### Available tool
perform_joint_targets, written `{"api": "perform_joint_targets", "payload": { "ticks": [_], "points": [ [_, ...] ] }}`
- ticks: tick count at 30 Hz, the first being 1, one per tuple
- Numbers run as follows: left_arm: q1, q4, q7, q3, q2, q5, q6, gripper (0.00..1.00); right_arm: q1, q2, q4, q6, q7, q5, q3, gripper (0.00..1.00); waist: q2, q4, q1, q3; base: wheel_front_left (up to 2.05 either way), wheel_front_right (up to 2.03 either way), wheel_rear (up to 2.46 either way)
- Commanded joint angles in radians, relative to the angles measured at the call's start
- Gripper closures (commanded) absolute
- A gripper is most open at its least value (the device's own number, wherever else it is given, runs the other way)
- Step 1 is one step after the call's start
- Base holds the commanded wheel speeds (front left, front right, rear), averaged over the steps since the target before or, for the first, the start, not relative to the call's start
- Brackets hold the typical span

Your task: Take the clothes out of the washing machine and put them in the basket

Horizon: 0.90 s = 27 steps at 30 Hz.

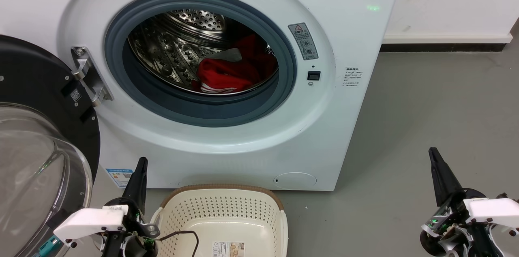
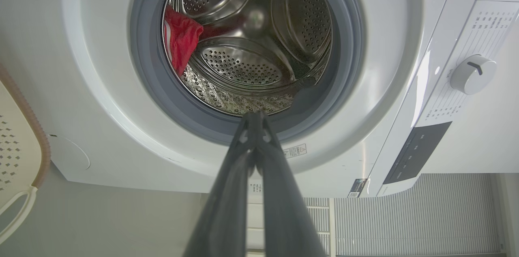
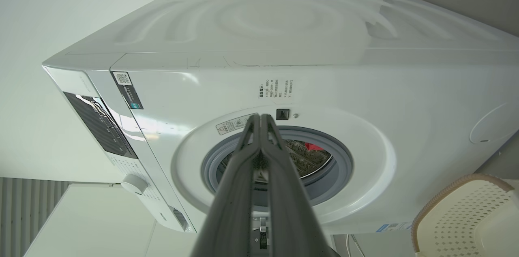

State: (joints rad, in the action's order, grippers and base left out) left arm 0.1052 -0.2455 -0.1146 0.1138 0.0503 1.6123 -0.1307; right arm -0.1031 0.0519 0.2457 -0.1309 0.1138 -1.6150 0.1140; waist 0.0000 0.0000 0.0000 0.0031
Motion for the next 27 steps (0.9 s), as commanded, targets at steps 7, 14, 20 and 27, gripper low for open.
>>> {"api": "perform_joint_targets", "payload": {
  "ticks": [7, 14, 20, 27],
  "points": [
    [0.008, 0.000, -0.001, 0.002, -0.001, 0.001, -0.002, 1.00, -0.012, -0.002, 0.001, 0.000, 0.001, 0.005, 0.000, 1.00, 0.0000, 0.000, 0.0000, 0.000, 0.00, 0.00, 0.00],
    [0.008, 0.000, -0.001, 0.002, -0.001, 0.001, -0.002, 1.00, -0.012, -0.002, 0.001, 0.000, 0.001, 0.005, 0.000, 1.00, 0.0000, 0.000, 0.0000, 0.000, 0.00, 0.00, 0.00],
    [-0.003, -0.001, 0.015, -0.017, -0.001, -0.002, 0.000, 0.00, 0.008, 0.000, -0.002, 0.000, -0.011, -0.002, -0.007, 0.00, 0.0000, 0.000, 0.0000, 0.000, 0.00, 0.00, 0.00],
    [0.000, 0.021, 0.046, -0.038, 0.000, -0.040, 0.000, 0.00, 0.021, 0.002, -0.023, 0.000, -0.045, 0.023, -0.021, 0.00, 0.0000, 0.001, 0.0000, 0.001, 0.00, 0.00, 0.00]
  ]
}}
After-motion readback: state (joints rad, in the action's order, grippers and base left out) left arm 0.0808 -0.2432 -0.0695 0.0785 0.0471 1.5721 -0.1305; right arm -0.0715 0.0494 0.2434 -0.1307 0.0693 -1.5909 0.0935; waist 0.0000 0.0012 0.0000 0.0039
